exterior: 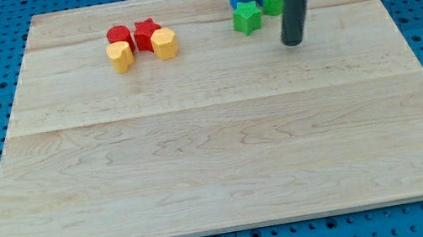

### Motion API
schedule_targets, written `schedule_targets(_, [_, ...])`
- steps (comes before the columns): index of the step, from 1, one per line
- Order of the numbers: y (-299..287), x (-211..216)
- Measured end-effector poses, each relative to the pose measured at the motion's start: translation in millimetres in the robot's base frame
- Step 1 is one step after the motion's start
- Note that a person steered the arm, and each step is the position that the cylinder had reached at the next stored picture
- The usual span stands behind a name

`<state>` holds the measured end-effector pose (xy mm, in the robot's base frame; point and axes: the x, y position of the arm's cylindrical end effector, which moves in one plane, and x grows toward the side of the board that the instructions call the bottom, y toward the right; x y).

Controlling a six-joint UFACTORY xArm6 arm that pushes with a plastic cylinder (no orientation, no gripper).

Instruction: Point your arm at the blue triangle

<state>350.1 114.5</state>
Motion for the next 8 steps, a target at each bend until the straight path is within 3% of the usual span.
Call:
schedule_targets(2, [-46, -62])
schedule_targets(3, [-19, -67])
schedule_targets(5, [-16, -2])
schedule_targets(6, [70, -11])
schedule_targets(8, [188, -140])
